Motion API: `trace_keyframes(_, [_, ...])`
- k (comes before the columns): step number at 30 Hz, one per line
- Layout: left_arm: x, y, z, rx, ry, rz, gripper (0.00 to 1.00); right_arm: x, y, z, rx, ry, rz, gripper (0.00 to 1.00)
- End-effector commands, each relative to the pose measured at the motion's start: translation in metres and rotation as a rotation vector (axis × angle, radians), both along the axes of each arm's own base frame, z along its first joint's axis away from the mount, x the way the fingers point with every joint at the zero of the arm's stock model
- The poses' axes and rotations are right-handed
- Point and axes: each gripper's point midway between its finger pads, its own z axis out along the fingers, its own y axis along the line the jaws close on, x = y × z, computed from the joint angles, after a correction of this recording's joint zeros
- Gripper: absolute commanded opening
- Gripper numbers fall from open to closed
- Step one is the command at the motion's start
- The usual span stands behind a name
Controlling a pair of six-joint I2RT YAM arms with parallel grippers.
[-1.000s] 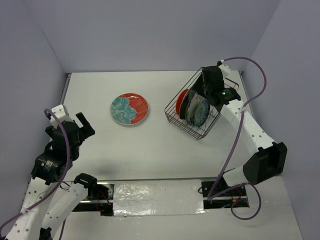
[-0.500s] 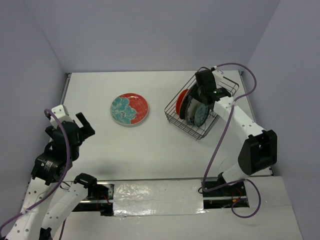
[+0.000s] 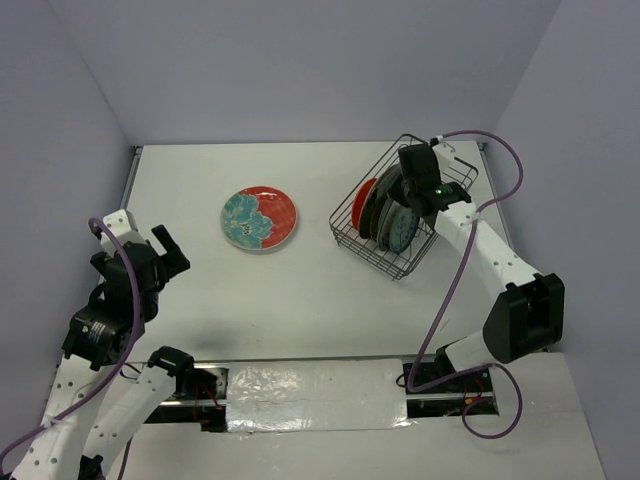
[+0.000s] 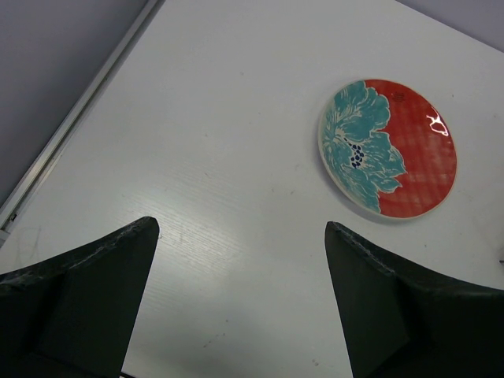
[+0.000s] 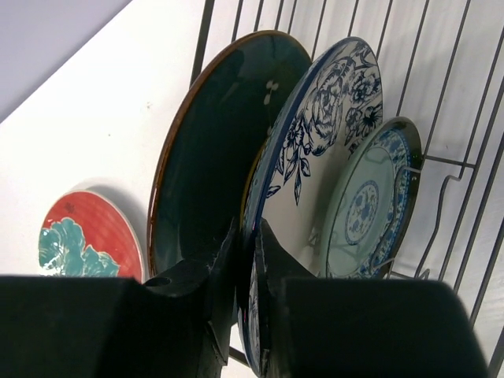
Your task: Unload the plates from the dish rack
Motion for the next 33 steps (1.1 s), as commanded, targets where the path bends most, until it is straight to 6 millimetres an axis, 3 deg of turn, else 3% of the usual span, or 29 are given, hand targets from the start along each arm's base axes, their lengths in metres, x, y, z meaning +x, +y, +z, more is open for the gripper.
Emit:
trace_keyframes(1, [0.005, -0.002, 0.008, -0.004, -0.037, -0.011, 1.00, -0.003, -0.011, 0.019, 0.003, -0.067, -0.020, 0.16])
trace_keyframes(7, [0.005, -0.002, 0.007, -0.002, -0.032, -0.013, 1.00, -0.007, -0.012, 0.024, 0.013, -0.091, 0.003, 0.12])
trace_keyframes(14, [0.005, -0.002, 0.008, -0.004, -0.037, -0.009, 0.99, -0.008, -0.008, 0.040, 0.041, -0.122, 0.013, 0.00])
trace_keyframes(33, [0.002, -0.001, 0.010, -0.010, -0.054, -0.009, 0.99, -0.021, -0.004, 0.148, 0.131, -0.325, 0.049, 0.00])
